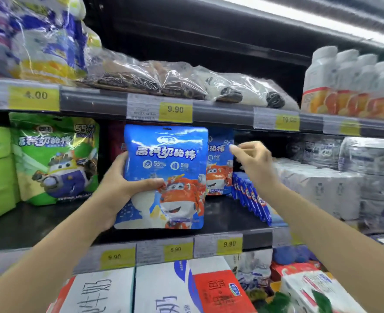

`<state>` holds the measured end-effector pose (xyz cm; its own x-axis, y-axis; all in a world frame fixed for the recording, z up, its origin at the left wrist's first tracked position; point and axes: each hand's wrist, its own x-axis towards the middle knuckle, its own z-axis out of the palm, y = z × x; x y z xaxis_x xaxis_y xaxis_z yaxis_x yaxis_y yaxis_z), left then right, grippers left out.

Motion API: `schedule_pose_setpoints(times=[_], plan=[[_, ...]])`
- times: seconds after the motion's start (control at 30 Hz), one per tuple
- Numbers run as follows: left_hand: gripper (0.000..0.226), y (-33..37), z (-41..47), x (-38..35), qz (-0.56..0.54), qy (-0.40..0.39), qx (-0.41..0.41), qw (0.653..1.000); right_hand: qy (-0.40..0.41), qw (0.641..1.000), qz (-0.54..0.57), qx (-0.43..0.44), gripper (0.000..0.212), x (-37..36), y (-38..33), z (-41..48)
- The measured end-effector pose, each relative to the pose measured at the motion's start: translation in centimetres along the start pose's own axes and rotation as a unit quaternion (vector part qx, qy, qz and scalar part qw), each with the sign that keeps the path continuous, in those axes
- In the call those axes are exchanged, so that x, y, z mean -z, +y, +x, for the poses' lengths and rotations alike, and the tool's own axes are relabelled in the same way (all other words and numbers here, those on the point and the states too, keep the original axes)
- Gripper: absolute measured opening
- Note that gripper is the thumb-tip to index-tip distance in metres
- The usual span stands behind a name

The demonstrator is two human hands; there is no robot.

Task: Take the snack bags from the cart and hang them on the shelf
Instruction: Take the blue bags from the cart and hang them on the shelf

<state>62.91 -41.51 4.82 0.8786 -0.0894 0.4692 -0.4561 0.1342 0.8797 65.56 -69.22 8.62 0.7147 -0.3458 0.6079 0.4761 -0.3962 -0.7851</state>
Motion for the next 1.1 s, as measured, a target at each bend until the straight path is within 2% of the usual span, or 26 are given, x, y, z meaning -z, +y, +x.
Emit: schedule_pose_setpoints(times=[0.03,0.07,0.13,0.17,0.23,0.33,0.4,0.53,0.67,0.83,1.1], plan=[[0.090,-0.2,0.1,-0.9,-0.005,0.000,-0.004,1.000,-0.107,0.991,0.064,-0.038,0.032,0.1,-1.1,-1.2],[0.085,-0.3,0.3,-1.9,-0.009,0.001,-0.005,1.000,-0.203,0.967,0.119,-0.095,0.034,0.2,-1.9,-2.2],[0.083,-0.6,0.8,-3.8,-0.013,-0.005,-0.006,1.000,-0.318,0.918,0.171,-0.162,0.043,0.3,-2.7,-3.0],[0.084,-0.8,1.2,-4.6,-0.013,-0.012,-0.006,1.000,-0.342,0.907,0.181,-0.165,0.045,0.3,-2.5,-2.9],[0.087,-1.5,2.1,-5.8,-0.017,-0.022,-0.001,1.000,-0.329,0.914,0.175,-0.160,0.045,0.5,-2.0,-2.4],[0.103,-2.4,3.7,-7.1,0.011,-0.028,-0.013,0.999,-0.250,0.940,0.151,-0.178,0.039,0.7,-0.8,-1.2],[0.121,-2.9,4.5,-7.7,0.059,-0.054,-0.029,0.996,-0.208,0.950,0.147,-0.182,0.040,0.7,-0.1,-0.4],[0.132,-4.4,5.6,-8.1,0.182,-0.117,-0.059,0.975,-0.150,0.969,0.122,-0.156,0.054,0.2,1.9,1.5],[0.149,-6.6,7.5,-9.1,0.240,-0.088,-0.042,0.966,-0.111,0.981,0.104,-0.117,0.054,0.2,2.7,3.3],[0.153,-8.1,9.9,-10.1,0.281,-0.045,-0.047,0.957,-0.121,0.985,0.080,-0.097,0.043,-0.8,3.4,5.2],[0.151,-9.1,11.5,-9.7,0.258,-0.033,-0.045,0.965,-0.114,0.980,0.117,-0.116,0.052,-2.8,5.4,7.4]])
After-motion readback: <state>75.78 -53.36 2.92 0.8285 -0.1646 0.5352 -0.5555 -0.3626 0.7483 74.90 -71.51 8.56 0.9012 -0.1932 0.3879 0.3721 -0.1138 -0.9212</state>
